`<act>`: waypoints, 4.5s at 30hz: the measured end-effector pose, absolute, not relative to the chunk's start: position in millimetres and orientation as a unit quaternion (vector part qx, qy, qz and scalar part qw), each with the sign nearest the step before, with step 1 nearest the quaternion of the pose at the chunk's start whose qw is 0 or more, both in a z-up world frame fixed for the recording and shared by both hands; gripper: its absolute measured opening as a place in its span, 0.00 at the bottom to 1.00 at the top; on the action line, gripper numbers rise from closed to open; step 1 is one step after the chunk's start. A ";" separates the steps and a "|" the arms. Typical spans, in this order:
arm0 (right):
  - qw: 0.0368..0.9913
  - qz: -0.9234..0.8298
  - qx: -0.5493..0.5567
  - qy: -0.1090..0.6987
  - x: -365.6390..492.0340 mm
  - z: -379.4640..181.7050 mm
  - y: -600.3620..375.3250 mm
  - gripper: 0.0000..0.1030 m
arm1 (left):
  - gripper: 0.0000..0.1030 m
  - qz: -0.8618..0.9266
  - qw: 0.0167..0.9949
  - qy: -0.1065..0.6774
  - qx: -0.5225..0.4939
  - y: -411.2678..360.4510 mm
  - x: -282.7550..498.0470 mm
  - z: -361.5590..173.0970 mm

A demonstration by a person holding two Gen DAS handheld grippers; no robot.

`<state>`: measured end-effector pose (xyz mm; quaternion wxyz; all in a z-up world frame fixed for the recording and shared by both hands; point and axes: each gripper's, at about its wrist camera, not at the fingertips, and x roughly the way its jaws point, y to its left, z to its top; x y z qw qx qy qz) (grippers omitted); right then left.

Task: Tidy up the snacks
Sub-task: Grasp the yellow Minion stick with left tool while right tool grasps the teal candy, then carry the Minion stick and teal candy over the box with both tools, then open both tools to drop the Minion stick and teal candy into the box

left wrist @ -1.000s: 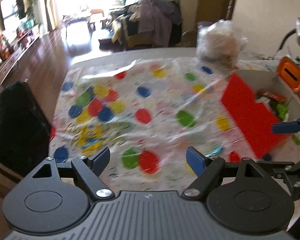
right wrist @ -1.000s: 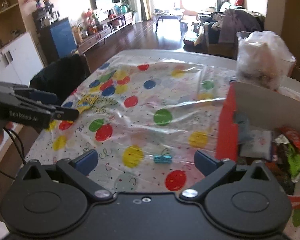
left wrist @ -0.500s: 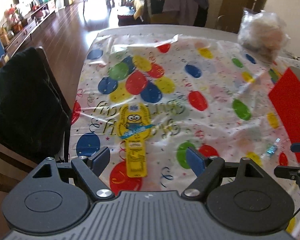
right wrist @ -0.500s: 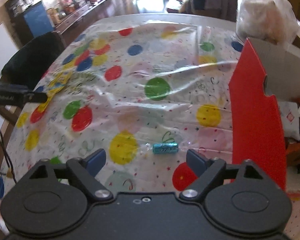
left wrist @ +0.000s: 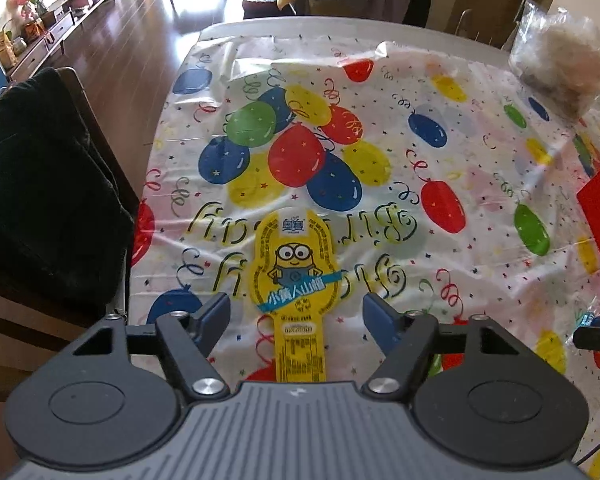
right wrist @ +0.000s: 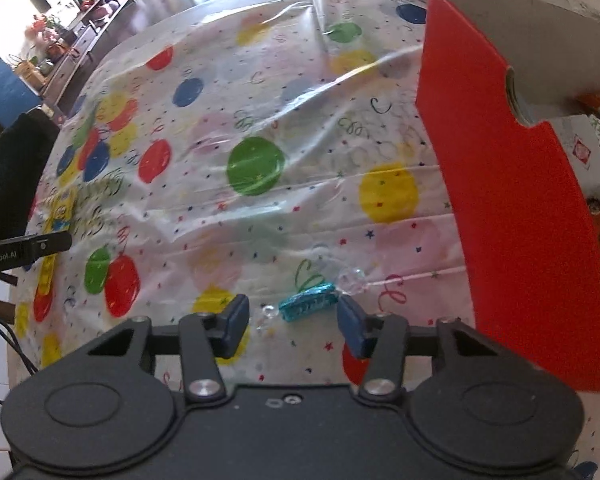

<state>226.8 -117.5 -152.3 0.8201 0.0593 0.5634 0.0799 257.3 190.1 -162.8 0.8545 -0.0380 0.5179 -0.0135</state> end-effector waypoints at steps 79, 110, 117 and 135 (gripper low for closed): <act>0.917 0.116 -0.030 0.380 163.8 -23.2 -364.2 0.29 | 0.50 -0.115 0.901 0.418 -0.024 -118.1 189.9 -10.3; 0.866 0.180 -0.105 0.454 255.7 -87.0 -384.4 0.29 | 0.51 -0.083 0.861 0.502 0.025 -235.4 287.2 -73.3; 0.857 0.184 -0.115 0.468 262.7 -95.5 -374.7 0.29 | 0.51 -0.085 0.850 0.520 0.030 -238.0 292.9 -83.6; 0.867 0.163 -0.062 0.467 245.8 -81.8 -391.4 0.62 | 0.56 -0.090 0.854 0.512 0.006 -222.8 277.0 -79.2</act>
